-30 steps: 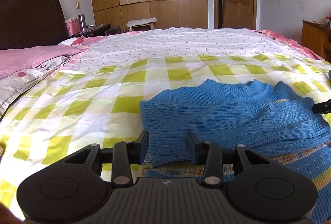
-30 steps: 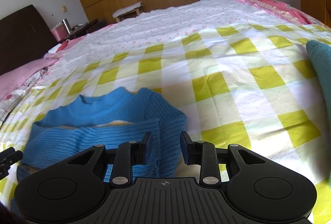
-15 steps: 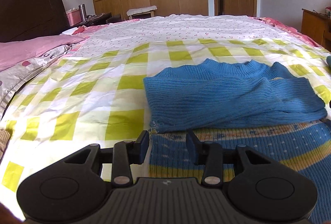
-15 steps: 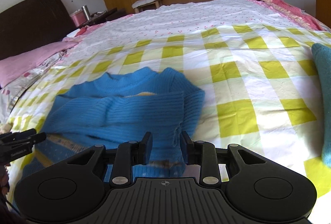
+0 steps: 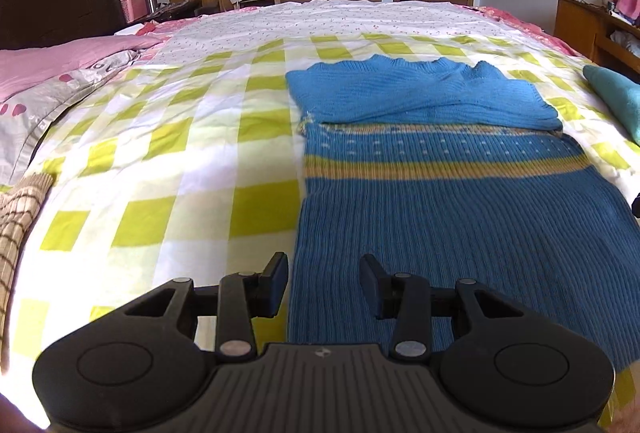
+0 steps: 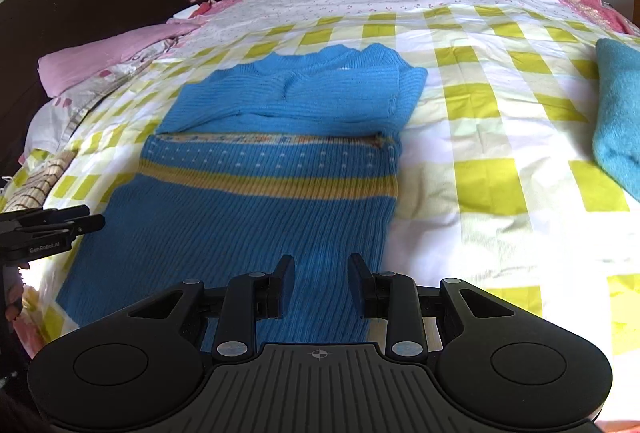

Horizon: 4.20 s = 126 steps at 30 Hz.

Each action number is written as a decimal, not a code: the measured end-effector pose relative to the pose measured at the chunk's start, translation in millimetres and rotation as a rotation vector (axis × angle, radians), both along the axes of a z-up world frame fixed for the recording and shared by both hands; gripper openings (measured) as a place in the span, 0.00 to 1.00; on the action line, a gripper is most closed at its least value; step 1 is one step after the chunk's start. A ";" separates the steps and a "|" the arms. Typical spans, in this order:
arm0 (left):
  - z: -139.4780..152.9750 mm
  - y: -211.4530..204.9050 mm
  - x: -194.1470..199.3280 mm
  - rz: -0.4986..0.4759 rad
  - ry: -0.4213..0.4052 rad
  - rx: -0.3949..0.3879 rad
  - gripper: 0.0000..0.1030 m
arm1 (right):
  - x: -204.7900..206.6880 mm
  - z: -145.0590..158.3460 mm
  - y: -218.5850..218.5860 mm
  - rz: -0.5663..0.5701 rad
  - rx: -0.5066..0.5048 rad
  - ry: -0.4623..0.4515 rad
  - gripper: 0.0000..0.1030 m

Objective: Fold small clothes

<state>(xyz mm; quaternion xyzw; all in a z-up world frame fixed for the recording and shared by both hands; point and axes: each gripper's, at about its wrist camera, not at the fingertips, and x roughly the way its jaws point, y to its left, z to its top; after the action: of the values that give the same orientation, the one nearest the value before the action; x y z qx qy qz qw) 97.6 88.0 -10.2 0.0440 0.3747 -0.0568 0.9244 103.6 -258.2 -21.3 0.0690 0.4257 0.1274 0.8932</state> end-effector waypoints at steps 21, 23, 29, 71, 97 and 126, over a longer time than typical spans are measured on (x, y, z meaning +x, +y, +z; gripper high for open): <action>-12.6 20.3 -43.9 0.007 0.106 -0.092 0.42 | -59.9 -26.9 -7.5 -0.019 0.081 0.142 0.31; -11.8 21.6 -44.3 0.000 0.111 -0.114 0.36 | -60.2 -28.6 -9.8 -0.028 0.114 0.144 0.31; -11.5 25.1 -48.5 -0.013 0.126 -0.159 0.23 | -63.9 -30.5 -17.8 -0.030 0.205 0.162 0.31; 59.9 27.7 159.6 0.032 -0.154 -0.602 0.13 | 130.5 25.5 -80.8 -0.300 0.768 -0.145 0.09; 21.7 51.8 223.5 0.324 -0.150 -0.612 0.14 | 225.6 1.3 -73.9 -0.408 0.623 -0.118 0.34; -2.8 22.8 165.0 0.250 -0.063 -0.320 0.26 | 175.1 -13.0 -33.0 -0.310 0.053 -0.058 0.01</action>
<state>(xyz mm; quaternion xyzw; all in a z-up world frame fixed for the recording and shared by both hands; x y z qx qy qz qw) 262.6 110.8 -13.0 -0.1487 0.3341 0.0010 0.9307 278.6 -291.2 -34.3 0.1536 0.3803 0.0009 0.9120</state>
